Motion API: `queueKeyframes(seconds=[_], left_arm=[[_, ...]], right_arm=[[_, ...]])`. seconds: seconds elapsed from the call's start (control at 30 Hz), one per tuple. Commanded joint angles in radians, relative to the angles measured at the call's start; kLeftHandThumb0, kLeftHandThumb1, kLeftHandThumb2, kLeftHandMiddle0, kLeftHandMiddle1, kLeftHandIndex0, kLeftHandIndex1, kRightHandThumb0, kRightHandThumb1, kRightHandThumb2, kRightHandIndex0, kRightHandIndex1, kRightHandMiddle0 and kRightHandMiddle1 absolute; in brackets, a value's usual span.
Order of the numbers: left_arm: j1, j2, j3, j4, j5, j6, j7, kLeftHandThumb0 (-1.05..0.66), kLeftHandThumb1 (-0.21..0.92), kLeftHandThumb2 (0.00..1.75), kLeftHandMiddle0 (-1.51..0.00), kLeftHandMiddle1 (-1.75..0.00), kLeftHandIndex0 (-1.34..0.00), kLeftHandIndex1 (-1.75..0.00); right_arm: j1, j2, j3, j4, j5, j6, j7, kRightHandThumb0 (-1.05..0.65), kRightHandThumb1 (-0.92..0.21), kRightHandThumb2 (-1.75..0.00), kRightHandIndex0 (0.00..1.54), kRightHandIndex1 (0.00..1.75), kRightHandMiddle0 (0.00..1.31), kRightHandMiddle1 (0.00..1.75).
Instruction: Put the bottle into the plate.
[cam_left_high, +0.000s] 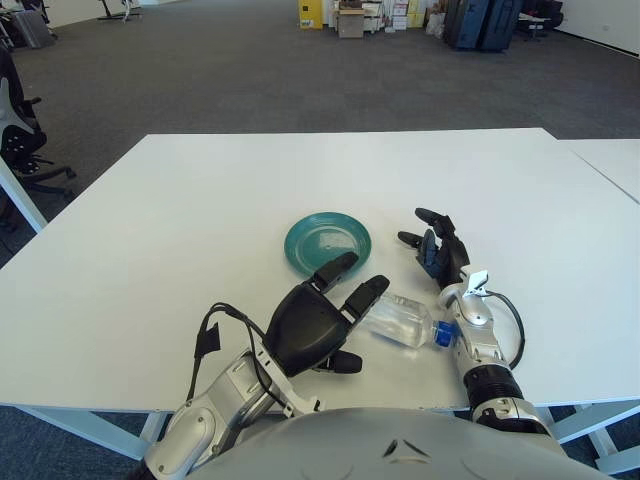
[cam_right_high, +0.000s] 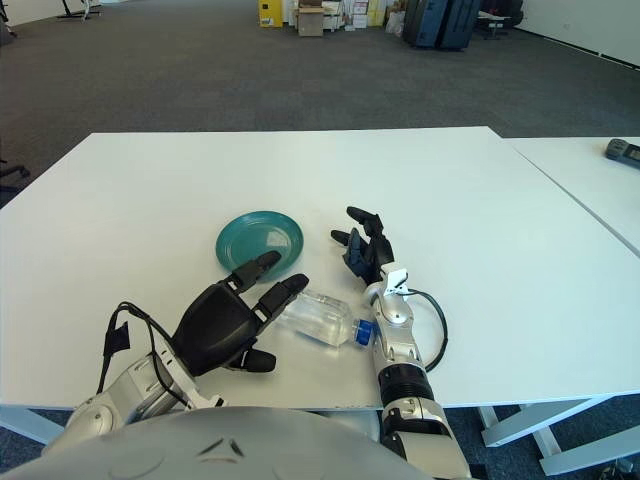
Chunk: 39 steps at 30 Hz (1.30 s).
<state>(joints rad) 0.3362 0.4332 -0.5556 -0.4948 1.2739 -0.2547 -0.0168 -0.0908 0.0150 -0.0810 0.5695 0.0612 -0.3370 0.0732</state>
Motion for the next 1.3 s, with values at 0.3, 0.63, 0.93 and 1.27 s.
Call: queueKeyframes(seconds=[0.3,0.63,0.93,1.27], left_arm=[[-0.007,0.029,-0.049,-0.049,-0.046,-0.062,-0.062,-1.03,0.92,0.98,-0.42,-0.09,0.0,-0.74],[-0.048,0.02,-0.07,-0.049,-0.033,-0.061,-0.117,-1.02,0.92,1.0,-0.42,-0.09,0.0,-0.61],[-0.096,-0.024,-0.104,-0.017,-0.022,-0.042,-0.133,-1.02,0.92,0.98,-0.44,-0.09,0.0,-0.67],[-0.115,-0.055,-0.122,0.014,0.001,-0.033,-0.112,-1.04,0.92,0.97,-0.44,-0.09,0.0,-0.72]], right_arm=[[0.05,0.021,0.013,0.039,-0.01,0.066,-0.029,-0.69,-0.92,-0.85,0.54,0.6,0.0,0.86],[0.05,0.027,0.021,0.038,-0.01,0.073,-0.042,-0.68,-0.92,-0.86,0.54,0.6,0.0,0.86],[0.055,0.042,0.021,0.027,-0.002,0.075,-0.051,-0.67,-0.92,-0.84,0.54,0.62,0.01,0.89],[0.058,0.056,0.016,0.01,0.002,0.109,-0.072,-0.67,-0.92,-0.85,0.54,0.63,0.03,0.9]])
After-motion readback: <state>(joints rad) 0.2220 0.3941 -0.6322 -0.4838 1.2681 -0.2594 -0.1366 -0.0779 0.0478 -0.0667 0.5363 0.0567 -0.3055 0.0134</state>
